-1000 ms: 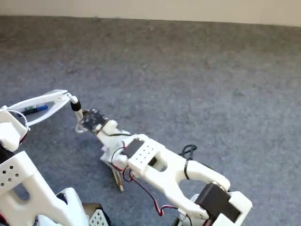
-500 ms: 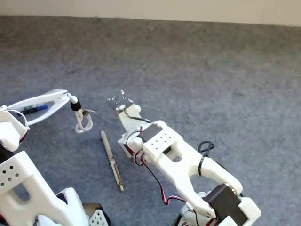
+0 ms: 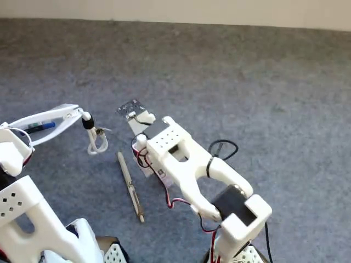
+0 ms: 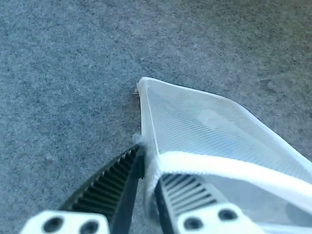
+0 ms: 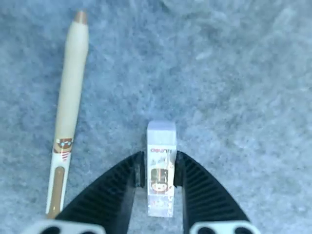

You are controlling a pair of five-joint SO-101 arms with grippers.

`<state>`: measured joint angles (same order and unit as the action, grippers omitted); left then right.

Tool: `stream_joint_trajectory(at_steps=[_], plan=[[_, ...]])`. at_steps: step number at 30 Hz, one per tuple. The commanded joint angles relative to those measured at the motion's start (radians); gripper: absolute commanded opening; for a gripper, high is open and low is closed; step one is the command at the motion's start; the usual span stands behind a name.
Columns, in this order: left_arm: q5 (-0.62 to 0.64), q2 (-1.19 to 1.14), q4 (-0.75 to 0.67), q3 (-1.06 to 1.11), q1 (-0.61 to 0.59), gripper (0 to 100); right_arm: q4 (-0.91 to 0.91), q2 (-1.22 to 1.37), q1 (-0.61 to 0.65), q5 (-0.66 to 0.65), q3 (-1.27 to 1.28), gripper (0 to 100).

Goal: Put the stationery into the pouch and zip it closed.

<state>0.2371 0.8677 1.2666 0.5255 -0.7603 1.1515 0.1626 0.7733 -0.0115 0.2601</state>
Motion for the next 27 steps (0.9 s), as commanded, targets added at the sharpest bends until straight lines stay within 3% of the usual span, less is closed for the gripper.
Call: stream_joint_trajectory(at_steps=[1, 10, 14, 19, 27], plan=[[0.011, 0.033, -0.028, -0.028, -0.004, 1, 0.008, 0.028, -0.013, 0.006, -0.07, 9.4], [0.011, 0.033, -0.028, -0.028, -0.002, 1, 0.013, 0.134, -0.013, 0.005, -0.119, 9.2], [0.011, 0.033, -0.028, -0.028, -0.002, 1, 0.013, 0.136, -0.015, 0.005, -0.128, 0.0], [0.011, 0.033, -0.028, -0.028, -0.001, 1, 0.016, 0.131, -0.015, 0.005, -0.128, 0.4], [0.011, 0.033, -0.026, -0.028, 0.074, 1, 0.054, -0.065, -0.015, 0.011, -0.105, 0.4]])
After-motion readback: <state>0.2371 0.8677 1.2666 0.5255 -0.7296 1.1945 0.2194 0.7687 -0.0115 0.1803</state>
